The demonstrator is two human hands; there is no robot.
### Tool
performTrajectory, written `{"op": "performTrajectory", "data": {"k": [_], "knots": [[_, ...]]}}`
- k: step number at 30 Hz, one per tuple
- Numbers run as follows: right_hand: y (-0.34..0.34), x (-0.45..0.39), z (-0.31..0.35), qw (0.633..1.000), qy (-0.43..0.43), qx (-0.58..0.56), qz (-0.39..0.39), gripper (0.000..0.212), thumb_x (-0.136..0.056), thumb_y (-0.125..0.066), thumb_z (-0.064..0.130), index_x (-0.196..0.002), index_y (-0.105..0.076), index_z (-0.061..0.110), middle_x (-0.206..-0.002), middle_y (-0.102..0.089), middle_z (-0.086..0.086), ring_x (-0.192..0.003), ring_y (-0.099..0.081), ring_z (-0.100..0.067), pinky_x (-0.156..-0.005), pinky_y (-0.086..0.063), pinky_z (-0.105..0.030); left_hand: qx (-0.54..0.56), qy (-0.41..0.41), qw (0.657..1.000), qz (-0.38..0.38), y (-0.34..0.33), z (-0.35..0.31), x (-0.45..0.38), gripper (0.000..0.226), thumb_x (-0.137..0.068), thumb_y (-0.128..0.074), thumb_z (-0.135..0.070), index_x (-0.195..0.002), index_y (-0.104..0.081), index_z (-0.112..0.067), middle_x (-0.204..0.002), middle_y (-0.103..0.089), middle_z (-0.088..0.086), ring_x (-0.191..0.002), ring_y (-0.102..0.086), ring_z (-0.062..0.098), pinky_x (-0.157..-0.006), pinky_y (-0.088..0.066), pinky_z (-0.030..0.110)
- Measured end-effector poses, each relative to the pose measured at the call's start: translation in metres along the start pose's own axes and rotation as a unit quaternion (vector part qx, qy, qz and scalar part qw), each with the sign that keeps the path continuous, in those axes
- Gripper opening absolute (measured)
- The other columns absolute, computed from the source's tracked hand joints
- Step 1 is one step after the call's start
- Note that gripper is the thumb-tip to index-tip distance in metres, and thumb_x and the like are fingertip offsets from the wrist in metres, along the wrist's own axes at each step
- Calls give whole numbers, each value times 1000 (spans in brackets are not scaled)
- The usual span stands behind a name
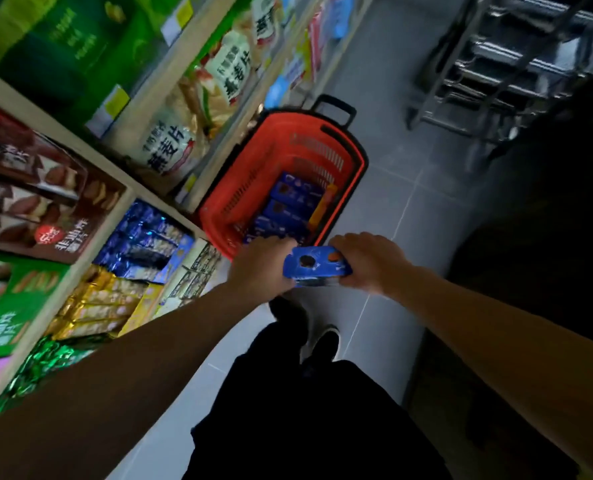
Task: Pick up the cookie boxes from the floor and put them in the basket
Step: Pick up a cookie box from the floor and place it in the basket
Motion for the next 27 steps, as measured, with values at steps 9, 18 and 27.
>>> {"op": "performTrajectory", "data": {"k": [9, 18, 27], "knots": [[48, -146, -24, 991, 73, 98, 57, 46, -82, -69, 33, -123, -52, 26, -113, -63, 3, -102, -62, -25, -77, -45, -33, 115, 105, 988, -19, 0, 69, -105, 40, -65, -56, -51, -95, -56, -24, -85, -62, 0, -80, -62, 27, -67, -53, 42], [50, -268, -46, 960, 193, 188, 70, 52, -75, -73, 29, -120, -49, 21, -111, -63, 0, -104, -61, -27, -88, -44, -39, 148, 197, 967, -65, -19, 116, -180, 30, -71, -60, -37, -97, -60, -22, -89, -65, 3, -82, -64, 30, -67, -53, 39], [0, -389, -89, 923, 310, 201, 108, 52, -72, -74, 21, -120, -55, 15, -112, -64, -4, -102, -61, -33, -87, -48, -44, 212, 350, 909, -76, -93, 148, -259, 62, -66, -79, -27, -122, -56, -18, -111, -64, 11, -99, -60, 36, -78, -54, 48]]}}
Point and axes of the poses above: each hand's wrist, its own x-axis away from the middle knuckle, its own y-axis out of the back of the hand, z = x × y, the point moved 9 cm from there along -x, towards the middle knuckle
